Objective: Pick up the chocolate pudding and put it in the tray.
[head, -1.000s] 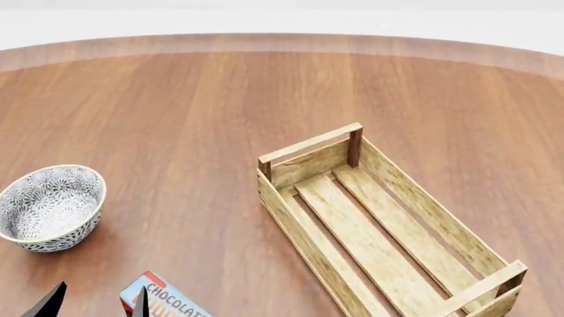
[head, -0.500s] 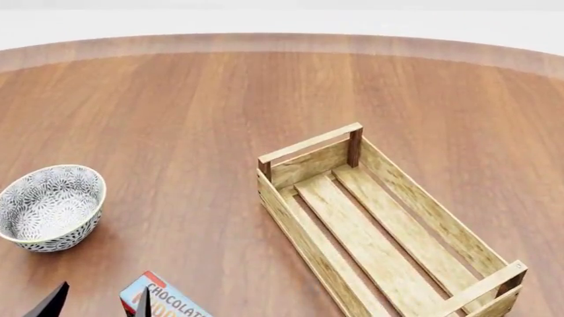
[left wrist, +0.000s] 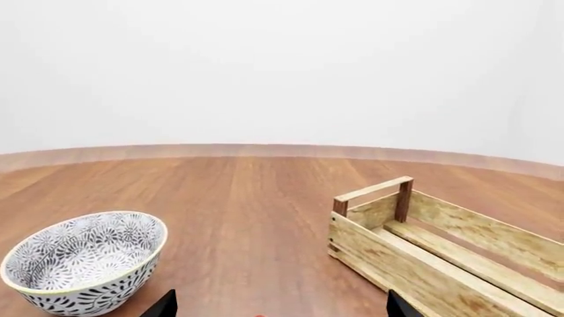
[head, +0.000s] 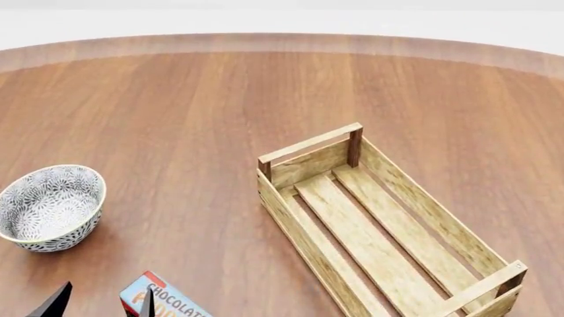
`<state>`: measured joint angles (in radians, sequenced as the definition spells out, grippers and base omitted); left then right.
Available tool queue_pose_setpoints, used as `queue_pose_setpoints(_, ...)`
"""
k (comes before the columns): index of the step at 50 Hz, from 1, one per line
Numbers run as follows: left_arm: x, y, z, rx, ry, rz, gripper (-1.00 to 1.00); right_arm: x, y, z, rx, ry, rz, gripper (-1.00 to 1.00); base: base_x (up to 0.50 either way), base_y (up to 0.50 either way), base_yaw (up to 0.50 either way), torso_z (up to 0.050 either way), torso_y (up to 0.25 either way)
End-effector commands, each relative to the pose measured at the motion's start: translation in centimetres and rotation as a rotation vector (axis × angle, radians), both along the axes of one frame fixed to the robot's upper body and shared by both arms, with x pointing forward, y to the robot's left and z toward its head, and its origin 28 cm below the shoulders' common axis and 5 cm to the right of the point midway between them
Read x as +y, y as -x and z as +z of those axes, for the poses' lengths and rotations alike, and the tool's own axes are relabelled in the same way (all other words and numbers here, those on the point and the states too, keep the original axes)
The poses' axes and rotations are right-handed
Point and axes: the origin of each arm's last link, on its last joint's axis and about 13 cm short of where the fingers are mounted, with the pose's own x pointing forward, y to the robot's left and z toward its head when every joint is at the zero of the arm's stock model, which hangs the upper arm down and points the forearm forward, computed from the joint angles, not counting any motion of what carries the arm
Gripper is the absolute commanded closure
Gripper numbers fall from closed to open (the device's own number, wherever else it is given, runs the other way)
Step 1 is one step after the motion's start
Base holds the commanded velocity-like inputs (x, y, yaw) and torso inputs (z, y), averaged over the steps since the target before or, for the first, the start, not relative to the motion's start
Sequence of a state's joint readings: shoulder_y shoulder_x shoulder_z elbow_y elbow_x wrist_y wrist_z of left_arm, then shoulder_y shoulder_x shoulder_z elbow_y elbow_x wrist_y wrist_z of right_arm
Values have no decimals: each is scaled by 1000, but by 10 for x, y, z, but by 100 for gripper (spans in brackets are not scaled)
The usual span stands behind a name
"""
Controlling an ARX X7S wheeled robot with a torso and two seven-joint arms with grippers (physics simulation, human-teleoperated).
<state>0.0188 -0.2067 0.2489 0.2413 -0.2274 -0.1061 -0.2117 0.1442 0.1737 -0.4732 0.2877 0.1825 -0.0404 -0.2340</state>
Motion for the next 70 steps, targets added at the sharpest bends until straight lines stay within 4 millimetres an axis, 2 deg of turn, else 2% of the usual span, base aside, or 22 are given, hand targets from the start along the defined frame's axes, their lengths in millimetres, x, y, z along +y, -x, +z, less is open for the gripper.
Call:
queue_pose_setpoints(1, -1, 1, 3, -9, -1, -6, -100, 8, -17, 1, 3, 29, 24, -100, 0, 0, 0, 0, 0)
queue_pose_setpoints(38, -7, 4, 2, -9, -8, -27, -100, 12, -27, 1, -5, 11, 21, -100, 0, 0, 0, 0, 0)
queue_pose_setpoints(70, -9, 3, 2, -12, -10, -33, -100, 17, -25, -7, 15, -9, 26, -100, 0, 0, 0, 0, 0)
